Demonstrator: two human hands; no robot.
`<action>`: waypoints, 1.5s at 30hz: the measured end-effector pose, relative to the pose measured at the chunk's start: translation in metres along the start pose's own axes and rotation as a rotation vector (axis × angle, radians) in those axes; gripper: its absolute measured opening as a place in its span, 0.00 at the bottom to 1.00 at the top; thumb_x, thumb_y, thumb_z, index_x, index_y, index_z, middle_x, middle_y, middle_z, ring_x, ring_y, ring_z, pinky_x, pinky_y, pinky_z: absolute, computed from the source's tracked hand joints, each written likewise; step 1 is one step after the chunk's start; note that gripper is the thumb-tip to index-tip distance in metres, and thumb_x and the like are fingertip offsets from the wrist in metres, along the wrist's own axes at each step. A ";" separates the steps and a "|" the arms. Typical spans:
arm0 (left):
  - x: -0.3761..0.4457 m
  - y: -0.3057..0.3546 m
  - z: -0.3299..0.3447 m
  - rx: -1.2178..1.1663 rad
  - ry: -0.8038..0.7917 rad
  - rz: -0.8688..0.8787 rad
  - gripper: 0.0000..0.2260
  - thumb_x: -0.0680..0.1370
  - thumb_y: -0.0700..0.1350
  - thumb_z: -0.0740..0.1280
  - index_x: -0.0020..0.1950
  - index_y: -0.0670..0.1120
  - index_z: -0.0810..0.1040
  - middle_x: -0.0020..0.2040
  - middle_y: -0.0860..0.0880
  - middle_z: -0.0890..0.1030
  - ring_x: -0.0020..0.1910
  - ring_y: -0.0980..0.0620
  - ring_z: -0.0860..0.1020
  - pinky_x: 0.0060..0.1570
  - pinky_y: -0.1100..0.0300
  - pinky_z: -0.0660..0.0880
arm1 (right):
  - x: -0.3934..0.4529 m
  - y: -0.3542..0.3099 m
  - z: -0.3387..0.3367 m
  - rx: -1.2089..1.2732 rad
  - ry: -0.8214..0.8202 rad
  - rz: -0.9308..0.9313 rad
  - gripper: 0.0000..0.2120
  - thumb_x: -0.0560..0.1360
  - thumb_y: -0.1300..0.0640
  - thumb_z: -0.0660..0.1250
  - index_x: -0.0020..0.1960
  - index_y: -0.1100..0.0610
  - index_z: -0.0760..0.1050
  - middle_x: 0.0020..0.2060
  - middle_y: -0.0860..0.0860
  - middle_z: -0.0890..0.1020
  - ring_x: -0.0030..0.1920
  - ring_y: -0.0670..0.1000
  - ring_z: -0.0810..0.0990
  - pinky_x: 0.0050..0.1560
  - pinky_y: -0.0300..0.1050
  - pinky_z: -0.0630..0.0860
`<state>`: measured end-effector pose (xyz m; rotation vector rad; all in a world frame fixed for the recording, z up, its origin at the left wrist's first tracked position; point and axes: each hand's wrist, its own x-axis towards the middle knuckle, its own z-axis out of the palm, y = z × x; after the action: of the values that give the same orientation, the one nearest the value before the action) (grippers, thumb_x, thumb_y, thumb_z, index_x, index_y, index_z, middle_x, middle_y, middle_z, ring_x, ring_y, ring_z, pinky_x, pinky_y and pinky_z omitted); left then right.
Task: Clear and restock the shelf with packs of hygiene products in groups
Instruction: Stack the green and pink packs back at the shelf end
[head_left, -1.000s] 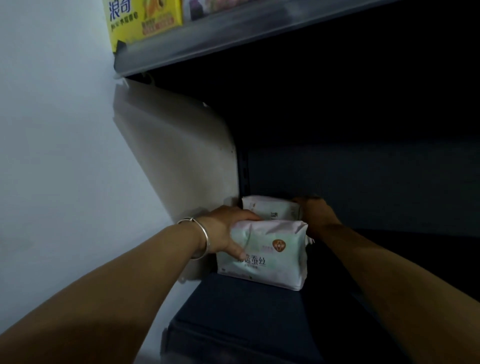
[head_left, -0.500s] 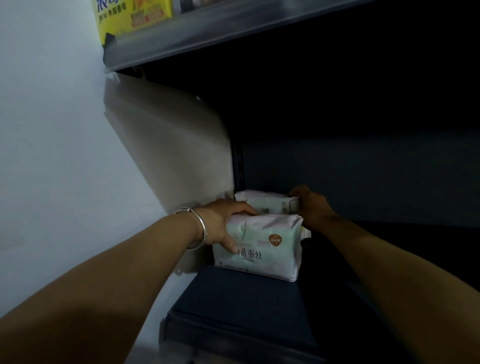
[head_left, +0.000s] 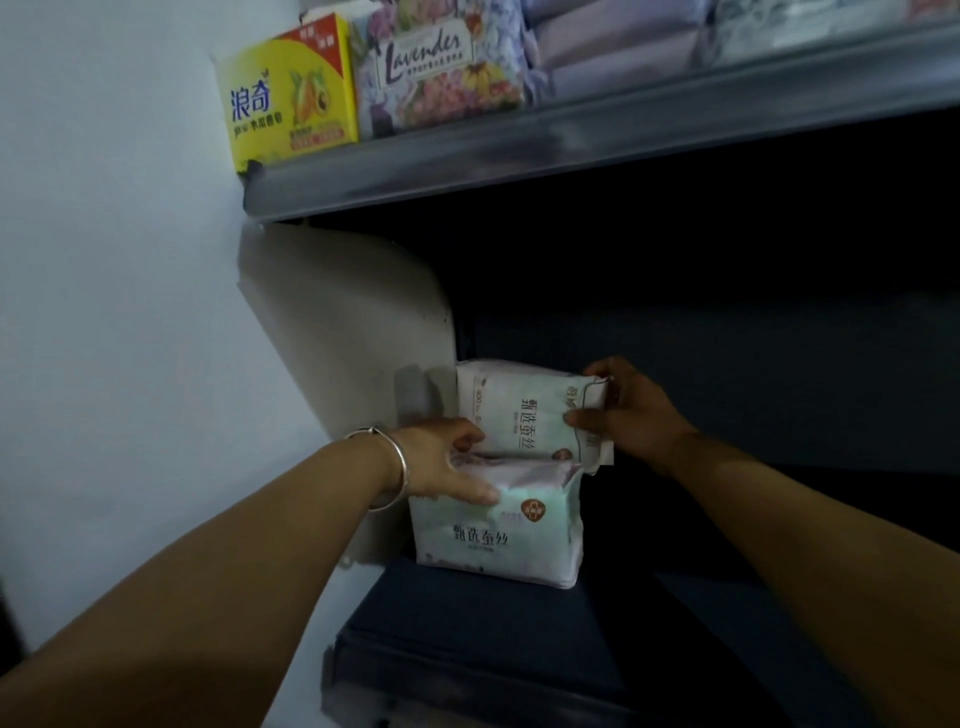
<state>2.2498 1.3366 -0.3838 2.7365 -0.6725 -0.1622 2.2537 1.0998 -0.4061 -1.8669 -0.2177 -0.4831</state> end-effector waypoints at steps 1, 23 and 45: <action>0.001 0.003 0.001 -0.036 0.038 -0.019 0.33 0.71 0.59 0.70 0.72 0.50 0.64 0.68 0.53 0.69 0.67 0.53 0.69 0.63 0.62 0.67 | -0.002 -0.001 -0.002 0.009 0.008 -0.005 0.18 0.68 0.66 0.74 0.45 0.48 0.70 0.50 0.54 0.80 0.50 0.53 0.80 0.50 0.50 0.80; 0.046 0.040 0.001 -1.191 0.544 -0.325 0.19 0.74 0.48 0.71 0.56 0.35 0.74 0.53 0.38 0.78 0.50 0.38 0.79 0.47 0.41 0.79 | -0.019 0.001 -0.009 0.488 0.055 -0.031 0.14 0.74 0.71 0.60 0.46 0.53 0.76 0.51 0.51 0.77 0.46 0.52 0.79 0.32 0.39 0.78; 0.046 0.043 0.011 -1.116 0.511 0.014 0.42 0.64 0.19 0.65 0.73 0.44 0.60 0.60 0.47 0.72 0.58 0.47 0.72 0.54 0.48 0.74 | -0.012 -0.001 -0.019 0.591 0.052 0.180 0.20 0.69 0.70 0.69 0.59 0.57 0.72 0.51 0.56 0.82 0.49 0.55 0.82 0.46 0.52 0.80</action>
<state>2.2703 1.2758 -0.3812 1.5923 -0.2927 0.1360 2.2385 1.0831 -0.4051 -1.2805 -0.1353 -0.2992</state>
